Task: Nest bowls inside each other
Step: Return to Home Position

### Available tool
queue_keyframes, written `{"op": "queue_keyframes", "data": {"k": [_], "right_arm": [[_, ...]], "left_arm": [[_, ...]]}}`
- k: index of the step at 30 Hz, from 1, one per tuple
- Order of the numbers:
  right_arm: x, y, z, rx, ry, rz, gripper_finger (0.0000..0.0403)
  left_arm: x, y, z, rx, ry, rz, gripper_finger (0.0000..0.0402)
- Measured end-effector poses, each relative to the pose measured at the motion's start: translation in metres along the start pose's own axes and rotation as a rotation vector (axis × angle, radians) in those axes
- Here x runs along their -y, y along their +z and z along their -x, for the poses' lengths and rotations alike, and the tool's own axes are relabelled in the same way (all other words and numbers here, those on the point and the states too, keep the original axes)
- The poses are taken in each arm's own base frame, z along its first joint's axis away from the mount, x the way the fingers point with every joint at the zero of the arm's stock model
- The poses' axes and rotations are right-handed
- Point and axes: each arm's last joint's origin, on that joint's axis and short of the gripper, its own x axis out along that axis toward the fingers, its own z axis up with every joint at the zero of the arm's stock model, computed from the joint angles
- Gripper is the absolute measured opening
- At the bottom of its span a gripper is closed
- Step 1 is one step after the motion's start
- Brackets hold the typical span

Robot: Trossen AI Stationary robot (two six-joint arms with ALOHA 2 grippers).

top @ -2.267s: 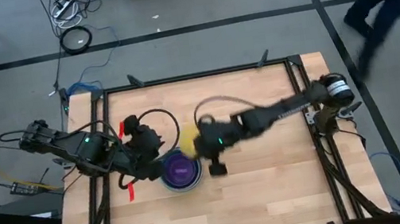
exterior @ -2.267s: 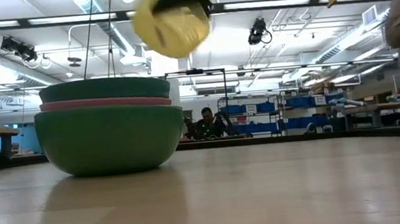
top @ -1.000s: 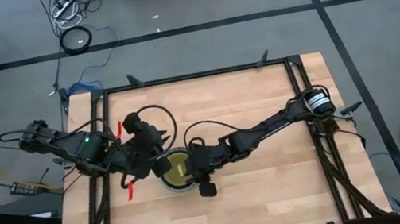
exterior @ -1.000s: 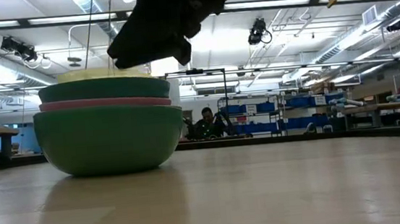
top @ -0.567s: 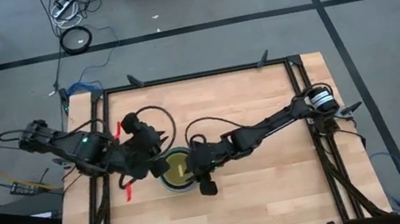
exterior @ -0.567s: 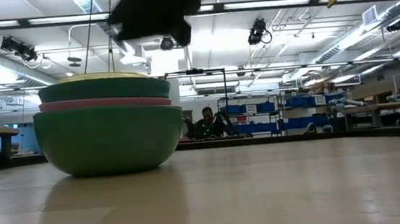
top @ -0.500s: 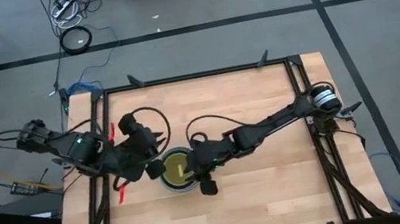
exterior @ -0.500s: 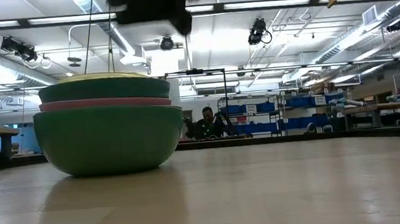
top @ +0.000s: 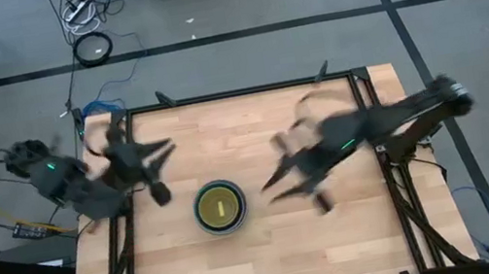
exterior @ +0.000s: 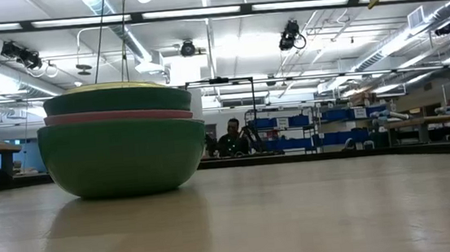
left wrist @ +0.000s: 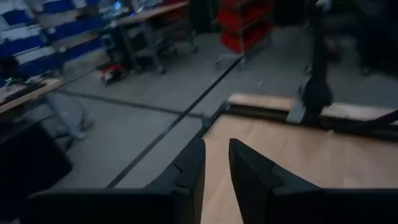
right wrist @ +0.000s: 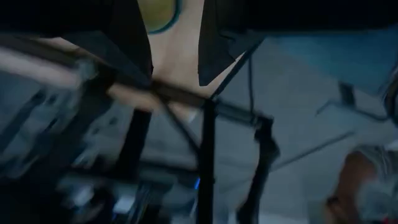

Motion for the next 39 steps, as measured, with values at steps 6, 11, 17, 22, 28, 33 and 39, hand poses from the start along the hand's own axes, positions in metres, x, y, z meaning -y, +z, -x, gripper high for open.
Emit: {"op": "queue_keyframes", "data": {"k": [6, 11, 17, 22, 28, 33, 39], "right_arm": [[0.008, 0.036, 0.119, 0.195, -0.106, 0.068, 0.0119], [0.013, 0.043, 0.187, 0.311, -0.23, 0.113, 0.0117], [0.03, 0.044, 0.204, 0.358, -0.273, 0.154, 0.0118], [0.061, 0.042, 0.182, 0.343, -0.218, 0.118, 0.0118], [0.098, 0.032, 0.153, 0.302, -0.173, 0.065, 0.0118], [0.107, 0.027, 0.15, 0.278, -0.164, 0.043, 0.0119], [0.095, 0.022, 0.171, 0.222, -0.157, 0.017, 0.0117]], "left_arm": [[-0.057, 0.023, 0.034, 0.135, -0.226, 0.026, 0.0081], [-0.089, 0.04, 0.046, 0.313, -0.342, -0.011, 0.0081], [-0.103, 0.048, 0.045, 0.405, -0.295, -0.066, 0.0081], [-0.101, 0.042, 0.033, 0.384, -0.215, -0.077, 0.0081], [-0.095, 0.003, 0.01, 0.306, -0.151, -0.07, 0.0081], [-0.103, -0.037, 0.01, 0.303, -0.176, 0.0, 0.0081], [-0.113, -0.074, 0.016, 0.31, -0.185, 0.063, 0.0081]]}}
